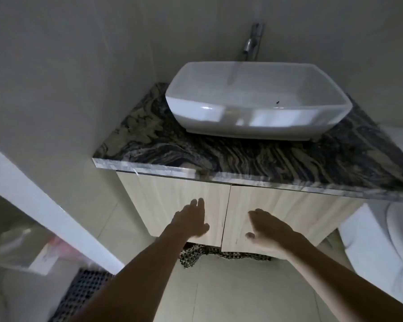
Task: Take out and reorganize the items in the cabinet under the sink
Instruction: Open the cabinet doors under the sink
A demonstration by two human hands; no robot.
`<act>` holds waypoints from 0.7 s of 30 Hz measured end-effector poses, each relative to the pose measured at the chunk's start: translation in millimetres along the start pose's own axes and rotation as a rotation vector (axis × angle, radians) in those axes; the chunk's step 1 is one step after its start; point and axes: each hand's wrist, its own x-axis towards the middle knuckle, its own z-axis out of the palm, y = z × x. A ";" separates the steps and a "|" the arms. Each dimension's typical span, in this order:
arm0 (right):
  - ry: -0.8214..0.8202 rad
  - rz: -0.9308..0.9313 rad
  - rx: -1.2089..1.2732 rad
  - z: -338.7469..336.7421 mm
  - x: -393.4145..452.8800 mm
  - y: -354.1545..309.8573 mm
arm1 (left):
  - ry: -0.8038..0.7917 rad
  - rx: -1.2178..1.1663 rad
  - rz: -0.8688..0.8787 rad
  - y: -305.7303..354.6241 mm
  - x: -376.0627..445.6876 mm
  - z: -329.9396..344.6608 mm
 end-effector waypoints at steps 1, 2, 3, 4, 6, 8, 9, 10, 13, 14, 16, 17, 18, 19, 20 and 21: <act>0.076 -0.026 -0.028 13.6 15.2 -3.3 | 0.082 0.052 0.022 0.8 9.6 10.6; 0.176 -0.046 -0.056 25.1 30.6 -5.7 | 0.253 0.055 0.042 -2.0 19.9 21.5; 0.283 -0.083 -0.099 37.7 48.2 -7.3 | 0.437 0.086 0.099 -5.9 33.8 37.8; 0.386 -0.118 -0.136 47.2 62.5 -9.8 | 0.556 0.114 0.171 -9.3 44.6 52.1; 0.580 -0.164 -0.205 66.4 94.2 -11.2 | 0.703 0.183 0.259 -18.3 69.8 88.6; 0.749 -0.194 -0.253 79.8 116.6 -10.6 | 0.794 0.207 0.292 -23.9 88.3 114.4; 0.804 -0.206 -0.288 84.0 124.5 -11.6 | 0.839 0.212 0.285 -25.8 97.0 123.8; 0.860 -0.218 -0.315 87.4 130.7 -12.2 | 0.867 0.196 0.270 -27.0 106.2 132.4; 0.991 -0.197 -0.396 84.1 148.3 -8.4 | 0.949 0.144 0.221 -21.8 129.9 150.5; 1.019 -0.174 -0.423 80.6 152.0 -8.9 | 0.979 0.121 0.201 -18.0 137.0 157.3; 1.034 -0.143 -0.462 76.6 154.7 -14.5 | 0.983 0.059 0.151 -6.9 147.0 171.6; 1.020 -0.124 -0.464 74.5 156.0 -19.6 | 0.997 0.026 0.125 -1.2 152.5 177.5; 1.015 -0.104 -0.479 74.3 157.9 -23.4 | 1.003 -0.012 0.104 4.8 156.6 183.6; 1.046 -0.095 -0.517 75.4 159.3 -26.6 | 1.003 -0.045 0.092 11.1 159.9 189.6; 1.086 -0.083 -0.563 76.3 161.0 -28.3 | 1.007 -0.077 0.085 15.9 162.8 193.6; 1.127 -0.068 -0.594 75.7 164.0 -29.6 | 1.011 -0.108 0.079 18.3 164.2 195.1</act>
